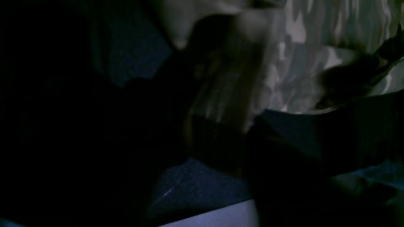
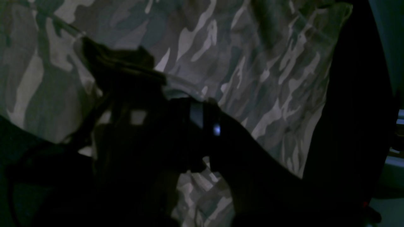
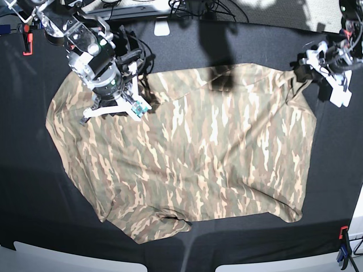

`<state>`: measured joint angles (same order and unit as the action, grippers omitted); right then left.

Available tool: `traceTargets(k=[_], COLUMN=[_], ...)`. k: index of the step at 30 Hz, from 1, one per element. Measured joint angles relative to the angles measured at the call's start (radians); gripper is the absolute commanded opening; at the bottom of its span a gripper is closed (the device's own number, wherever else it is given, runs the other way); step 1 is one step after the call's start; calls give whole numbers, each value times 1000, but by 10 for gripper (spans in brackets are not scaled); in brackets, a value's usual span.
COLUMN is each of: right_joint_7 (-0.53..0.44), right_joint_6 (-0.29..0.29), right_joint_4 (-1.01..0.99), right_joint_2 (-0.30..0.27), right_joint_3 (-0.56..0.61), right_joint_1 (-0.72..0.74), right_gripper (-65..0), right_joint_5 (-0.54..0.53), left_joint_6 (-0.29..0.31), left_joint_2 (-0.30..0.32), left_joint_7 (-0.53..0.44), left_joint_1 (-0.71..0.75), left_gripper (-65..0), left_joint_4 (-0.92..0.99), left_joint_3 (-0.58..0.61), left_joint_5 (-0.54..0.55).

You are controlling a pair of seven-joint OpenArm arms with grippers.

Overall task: Layout the t-shirt on the table in an organized manner, then fold the t-shirt properly
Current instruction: 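Close both grippers on the shoulder corners of the camouflage shirt, then pull the held shoulder edge with both grippers toward the hem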

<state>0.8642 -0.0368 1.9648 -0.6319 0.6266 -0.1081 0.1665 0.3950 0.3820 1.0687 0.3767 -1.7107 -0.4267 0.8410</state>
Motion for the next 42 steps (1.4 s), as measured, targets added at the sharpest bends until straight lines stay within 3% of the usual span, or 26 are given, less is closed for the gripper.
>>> traceTargets(k=[1,8,13,17,21,30,34,38,42], right_joint_7=[0,0,0,1,1,0,0,0,0], right_joint_6=[0,0,35,64,64,64,64,64,64], right_joint_4=[0,0,0,0,0,0,0,0,0], right_joint_2=[0,0,-2,0,0,0,0,0,0], right_joint_3=[0,0,0,0,0,0,1,1,1], right_joint_1=[0,0,0,0,0,23,64,95,109], right_gripper=[-650,-650,-650,-650,-650,-650,-650,-650,-650], right_joint_5=[0,0,25,24,24,22,22,19,19], left_joint_6=[0,-1,0,51,54,35,35,33,36], left_joint_2=[0,0,0,12,17,9,5,-38,-55], left_joint_7=[1,49,111,145,144,53,46,45,-35], left_joint_1=[-1,-1,0,25,47,-23,-39,-34,-34], left_gripper=[-650,-650,-650,-650,-650,-650,-650,-650,-650], left_joint_4=[0,0,0,0,0,0,0,0,0], left_joint_3=[0,0,0,0,-11,-220,-221,-213,-200], left_joint_5=[-3,8,116,224,193,206,211,209,167])
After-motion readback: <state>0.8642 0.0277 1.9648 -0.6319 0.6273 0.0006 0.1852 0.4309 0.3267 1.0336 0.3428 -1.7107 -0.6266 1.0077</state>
